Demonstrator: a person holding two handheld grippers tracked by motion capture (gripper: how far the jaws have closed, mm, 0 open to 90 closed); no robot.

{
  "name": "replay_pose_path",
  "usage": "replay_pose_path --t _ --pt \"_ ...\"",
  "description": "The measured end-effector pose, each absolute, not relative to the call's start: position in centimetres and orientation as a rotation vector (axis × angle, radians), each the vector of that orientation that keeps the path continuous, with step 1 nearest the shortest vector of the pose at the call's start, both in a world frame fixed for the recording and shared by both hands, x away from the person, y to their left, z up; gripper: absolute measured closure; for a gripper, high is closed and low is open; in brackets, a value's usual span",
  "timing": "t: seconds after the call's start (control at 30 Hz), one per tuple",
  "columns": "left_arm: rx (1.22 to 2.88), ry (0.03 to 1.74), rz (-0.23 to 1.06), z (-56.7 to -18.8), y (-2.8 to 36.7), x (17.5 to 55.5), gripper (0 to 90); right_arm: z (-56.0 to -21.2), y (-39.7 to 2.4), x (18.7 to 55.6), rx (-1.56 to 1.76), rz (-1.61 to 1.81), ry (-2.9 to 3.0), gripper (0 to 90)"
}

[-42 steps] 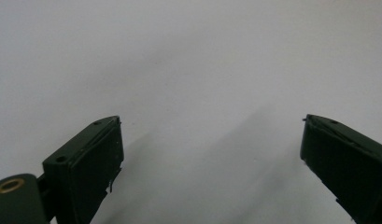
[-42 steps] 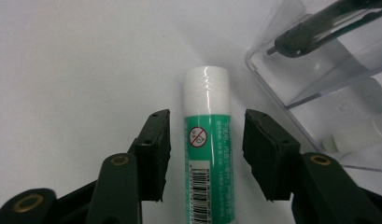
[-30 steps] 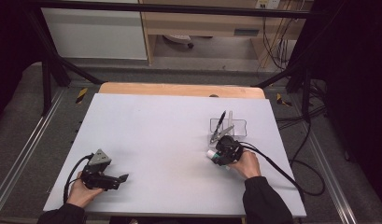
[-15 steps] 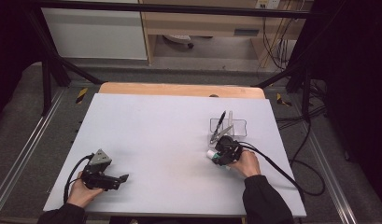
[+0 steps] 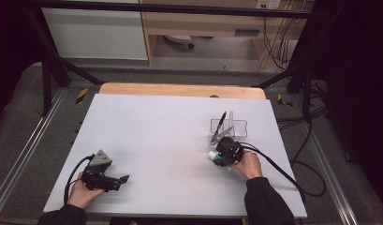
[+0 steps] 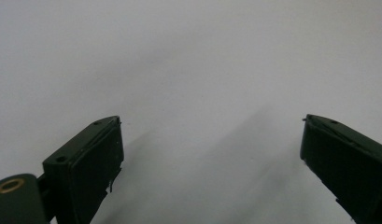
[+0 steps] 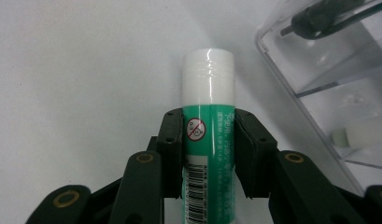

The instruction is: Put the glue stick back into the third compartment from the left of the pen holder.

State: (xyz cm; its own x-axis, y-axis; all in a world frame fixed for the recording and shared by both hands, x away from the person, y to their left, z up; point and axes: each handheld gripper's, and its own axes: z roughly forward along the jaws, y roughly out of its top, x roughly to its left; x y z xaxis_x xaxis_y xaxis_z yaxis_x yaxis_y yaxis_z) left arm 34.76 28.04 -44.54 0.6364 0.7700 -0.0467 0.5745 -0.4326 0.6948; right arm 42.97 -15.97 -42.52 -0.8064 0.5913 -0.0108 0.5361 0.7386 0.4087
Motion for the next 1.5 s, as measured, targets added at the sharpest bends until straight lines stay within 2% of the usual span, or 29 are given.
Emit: replay_pose_path --t 1.5 --pt "2.161 1.047 0.364 -44.5 28.0 34.7 5.8 -37.2 -19.9 38.7 0.984 1.028 2.461 66.0"
